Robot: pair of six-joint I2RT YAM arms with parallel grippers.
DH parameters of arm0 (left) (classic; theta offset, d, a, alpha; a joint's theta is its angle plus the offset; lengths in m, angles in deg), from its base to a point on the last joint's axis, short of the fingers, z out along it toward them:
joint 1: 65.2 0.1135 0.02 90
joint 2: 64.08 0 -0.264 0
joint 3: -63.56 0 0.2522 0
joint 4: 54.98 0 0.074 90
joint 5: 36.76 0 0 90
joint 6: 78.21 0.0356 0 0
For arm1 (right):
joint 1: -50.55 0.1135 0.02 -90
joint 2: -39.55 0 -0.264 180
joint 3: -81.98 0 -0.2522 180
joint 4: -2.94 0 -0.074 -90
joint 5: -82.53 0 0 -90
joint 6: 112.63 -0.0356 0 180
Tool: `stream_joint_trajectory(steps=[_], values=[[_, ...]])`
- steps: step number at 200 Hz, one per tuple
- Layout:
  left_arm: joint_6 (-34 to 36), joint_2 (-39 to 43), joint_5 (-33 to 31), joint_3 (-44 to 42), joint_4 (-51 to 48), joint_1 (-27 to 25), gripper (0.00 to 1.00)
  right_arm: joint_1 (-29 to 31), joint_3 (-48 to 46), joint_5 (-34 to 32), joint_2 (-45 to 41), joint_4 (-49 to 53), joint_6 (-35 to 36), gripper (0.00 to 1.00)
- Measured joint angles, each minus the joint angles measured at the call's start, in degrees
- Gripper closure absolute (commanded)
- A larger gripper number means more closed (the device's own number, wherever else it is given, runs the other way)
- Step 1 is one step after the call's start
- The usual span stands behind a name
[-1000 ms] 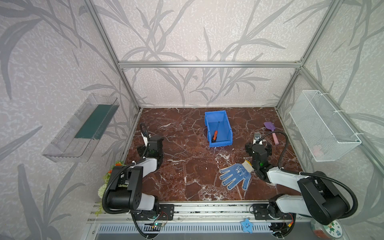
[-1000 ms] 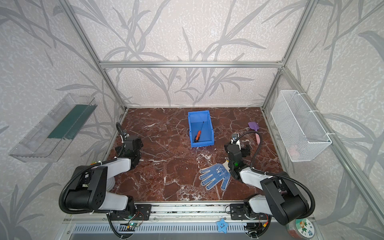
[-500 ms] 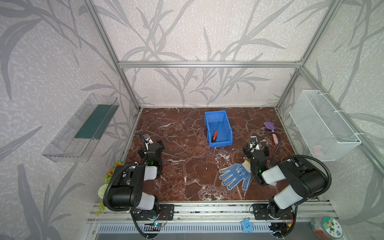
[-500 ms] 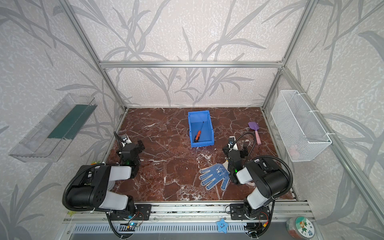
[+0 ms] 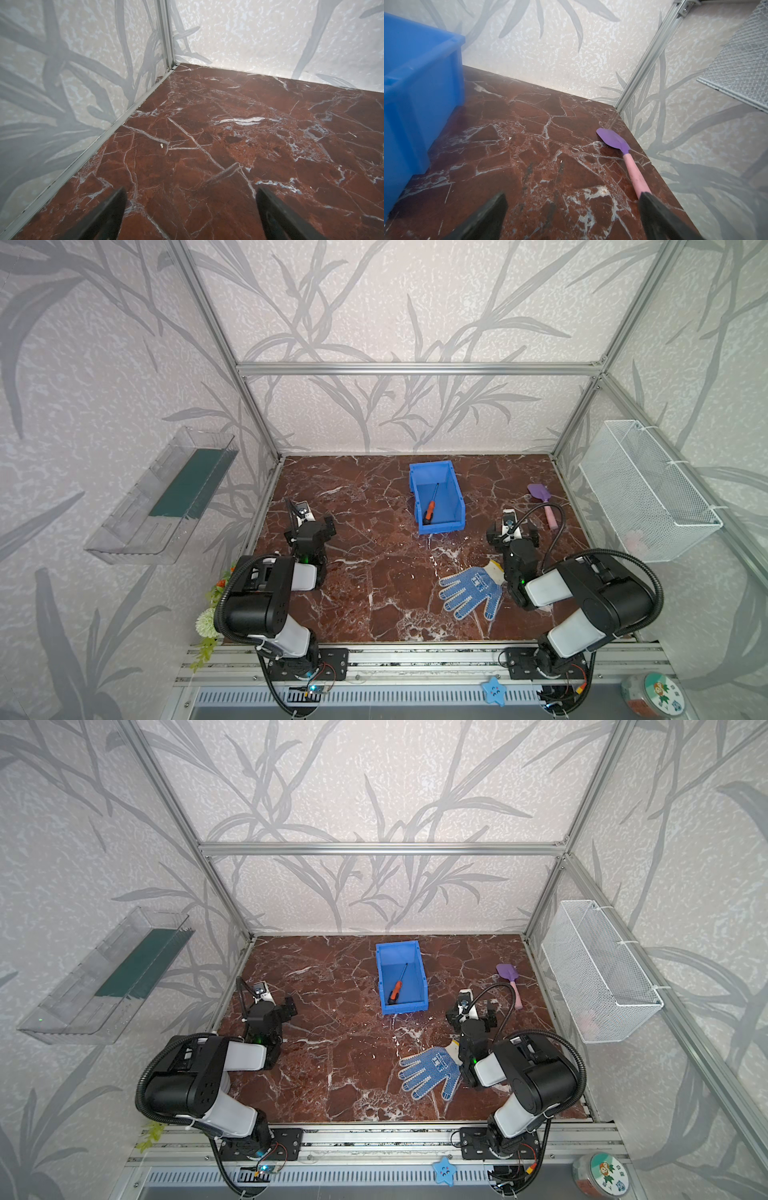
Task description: Put the screwdriver in the bin
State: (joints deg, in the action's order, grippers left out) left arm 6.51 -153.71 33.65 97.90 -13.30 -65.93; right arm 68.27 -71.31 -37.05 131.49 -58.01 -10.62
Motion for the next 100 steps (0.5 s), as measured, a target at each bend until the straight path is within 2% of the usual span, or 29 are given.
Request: stream_joint_trajectory(steps=[35, 54, 100], values=[[0.4, -0.2, 0.0, 0.0, 0.4, 0.0, 0.01, -8.3, 5.4, 8.7, -0.5, 10.5, -5.1, 0.01], [0.4, -0.2, 0.0, 0.0, 0.5, 0.0, 0.01, -8.6, 7.9, 11.1, -0.9, 14.9, -6.5, 0.01], [0.6, -0.2, 0.0, 0.0, 0.6, 0.0, 0.01, -8.6, 7.8, 13.5, -0.9, 16.7, -7.5, 0.01]])
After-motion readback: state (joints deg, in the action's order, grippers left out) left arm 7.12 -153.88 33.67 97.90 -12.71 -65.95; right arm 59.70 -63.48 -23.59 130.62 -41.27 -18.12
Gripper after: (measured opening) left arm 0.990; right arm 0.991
